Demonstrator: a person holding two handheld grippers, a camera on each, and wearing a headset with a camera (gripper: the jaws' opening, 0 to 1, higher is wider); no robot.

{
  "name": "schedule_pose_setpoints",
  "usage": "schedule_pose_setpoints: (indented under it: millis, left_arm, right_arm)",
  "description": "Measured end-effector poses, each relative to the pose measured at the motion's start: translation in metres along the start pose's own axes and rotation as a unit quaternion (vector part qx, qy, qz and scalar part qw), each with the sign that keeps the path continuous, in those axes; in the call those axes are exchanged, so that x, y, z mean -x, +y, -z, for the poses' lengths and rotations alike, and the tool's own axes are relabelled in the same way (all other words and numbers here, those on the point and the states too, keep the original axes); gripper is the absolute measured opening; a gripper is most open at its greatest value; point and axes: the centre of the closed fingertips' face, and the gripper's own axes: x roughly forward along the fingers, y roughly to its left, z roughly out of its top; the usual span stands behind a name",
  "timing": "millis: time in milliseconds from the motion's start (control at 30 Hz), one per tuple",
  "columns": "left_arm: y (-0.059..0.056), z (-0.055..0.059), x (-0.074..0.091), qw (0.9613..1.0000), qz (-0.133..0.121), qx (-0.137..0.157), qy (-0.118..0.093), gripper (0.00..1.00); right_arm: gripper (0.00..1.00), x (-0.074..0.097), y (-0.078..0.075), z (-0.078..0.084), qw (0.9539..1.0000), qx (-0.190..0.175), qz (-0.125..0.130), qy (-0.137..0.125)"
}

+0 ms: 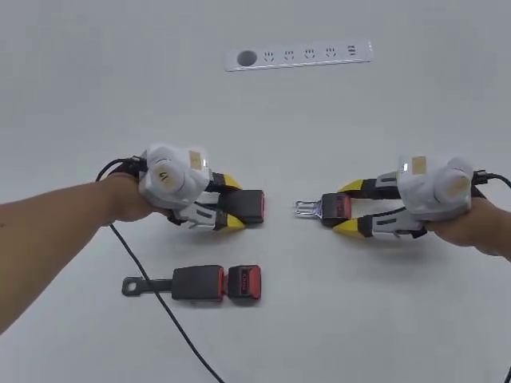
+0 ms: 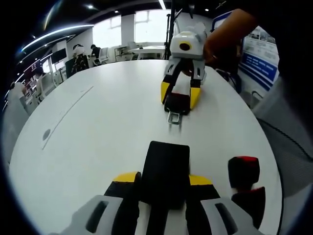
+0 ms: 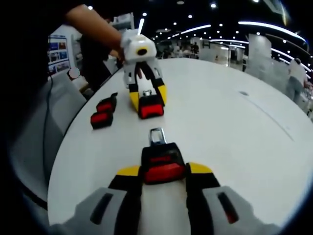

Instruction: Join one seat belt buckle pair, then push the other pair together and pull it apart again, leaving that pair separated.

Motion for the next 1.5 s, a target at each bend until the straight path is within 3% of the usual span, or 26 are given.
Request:
schedule_pose_setpoints:
  millis: [500,833,1100,1267,1500]
  left_arm:
    - [-0.001,0.000,0.000,0.9999,0.008,-0.011,0.011,0.37]
    - [-0.003,-0.001,0.000,0.9995,0.012,-0.022,0.018,0.37]
    - [-0.003,-0.001,0.000,0.9991,0.021,-0.030,0.021,0.36]
    - [-0.003,-0.001,-0.001,0.9988,0.026,-0.033,0.026,0.36]
    - [-0.003,-0.001,-0.002,0.9988,0.027,-0.032,0.024,0.35]
  right_arm:
    - [0.35,-0.038,0.007,-0.026,0.9999,0.009,-0.010,-0.001]
    - [0.35,-0.053,0.010,-0.036,0.9992,0.030,-0.016,0.020]
    - [0.35,-0.054,0.008,-0.034,0.9977,0.035,-0.023,0.053]
    - [0.35,-0.054,0.010,-0.036,0.9971,0.031,-0.034,0.061]
    - [0.35,-0.055,0.011,-0.034,0.9968,0.034,-0.026,0.068]
